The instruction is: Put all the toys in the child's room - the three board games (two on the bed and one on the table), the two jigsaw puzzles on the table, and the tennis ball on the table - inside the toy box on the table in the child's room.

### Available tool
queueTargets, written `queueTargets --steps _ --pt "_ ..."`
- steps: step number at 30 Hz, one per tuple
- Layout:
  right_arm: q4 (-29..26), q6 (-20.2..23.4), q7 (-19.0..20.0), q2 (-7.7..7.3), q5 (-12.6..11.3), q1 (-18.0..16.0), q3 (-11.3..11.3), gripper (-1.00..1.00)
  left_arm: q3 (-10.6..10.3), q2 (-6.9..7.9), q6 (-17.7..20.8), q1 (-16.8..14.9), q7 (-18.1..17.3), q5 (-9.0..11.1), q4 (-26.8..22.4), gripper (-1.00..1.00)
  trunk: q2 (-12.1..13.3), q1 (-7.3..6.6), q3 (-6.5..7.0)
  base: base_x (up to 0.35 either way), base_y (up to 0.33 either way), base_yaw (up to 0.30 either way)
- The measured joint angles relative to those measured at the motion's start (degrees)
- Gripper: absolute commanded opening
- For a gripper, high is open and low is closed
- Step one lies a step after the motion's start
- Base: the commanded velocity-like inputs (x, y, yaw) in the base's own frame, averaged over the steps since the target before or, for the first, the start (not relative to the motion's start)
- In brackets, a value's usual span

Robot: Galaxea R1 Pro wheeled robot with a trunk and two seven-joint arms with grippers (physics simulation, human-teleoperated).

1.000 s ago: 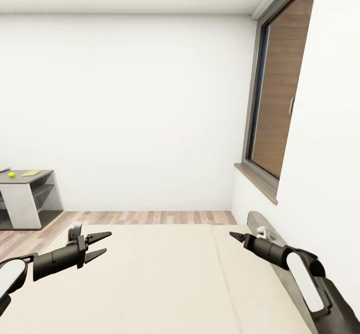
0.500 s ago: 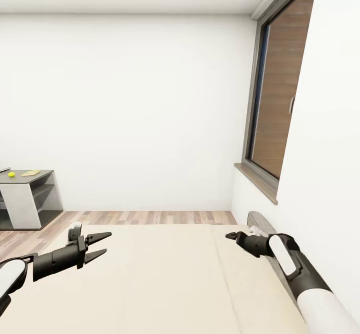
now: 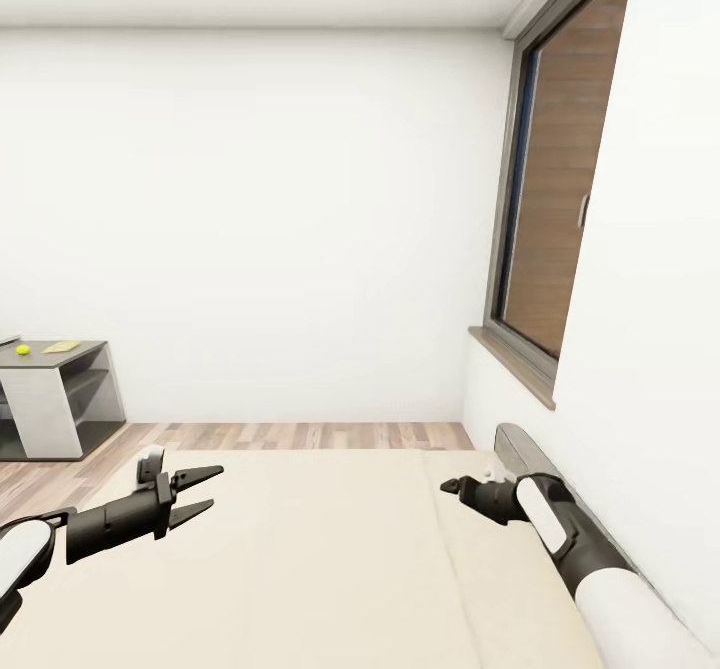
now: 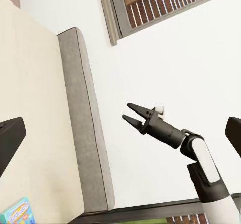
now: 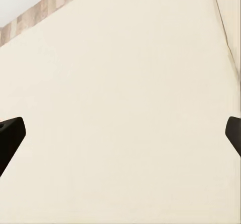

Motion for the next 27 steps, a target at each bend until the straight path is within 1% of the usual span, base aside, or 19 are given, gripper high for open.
queueTargets --steps 6,8,13,16,17,20,27 --pt "1.57 -3.42 0.04 0.12 1.07 3.82 0.56 1.0 -0.01 0.1 0.02 0.0 0.0 0.01 -0.02 1.0 0.0 0.0 0.0 0.0 0.0 0.0" --pt "2.66 -5.98 0.07 0.18 1.33 5.75 0.71 1.0 -0.01 0.12 0.05 0.0 0.01 0.01 -0.02 1.0 0.0 0.0 0.0 0.0 0.0 0.0" --pt "5.53 -11.62 0.25 0.23 1.7 8.21 1.07 1.0 -0.01 0.13 0.07 0.0 0.01 0.02 -0.02 1.0 0.0 0.0 0.0 0.0 0.0 0.0" --pt "7.31 -13.87 0.35 0.23 2.33 9.0 1.97 1.0 -0.02 0.13 0.09 0.0 0.01 0.02 -0.02 1.0 0.0 0.0 0.0 0.0 0.0 0.0" --pt "8.3 -14.85 0.28 0.22 2.8 9.3 2.81 1.0 -0.03 0.13 0.1 0.0 0.01 0.02 -0.02 1.0 0.0 0.0 0.0 0.0 0.0 0.0" --pt "9.84 -15.81 0.23 0.22 3.42 9.57 3.95 1.0 -0.07 0.16 0.11 0.0 -0.01 0.02 -0.01 1.0 0.0 0.0 -0.01 0.0 0.0 0.0" --pt "14.03 -17.9 0.23 0.33 4.32 9.78 5.09 1.0 -0.1 0.23 0.11 0.0 -0.06 0.08 0.05 1.0 0.0 0.0 -0.31 0.0 0.0 0.0"
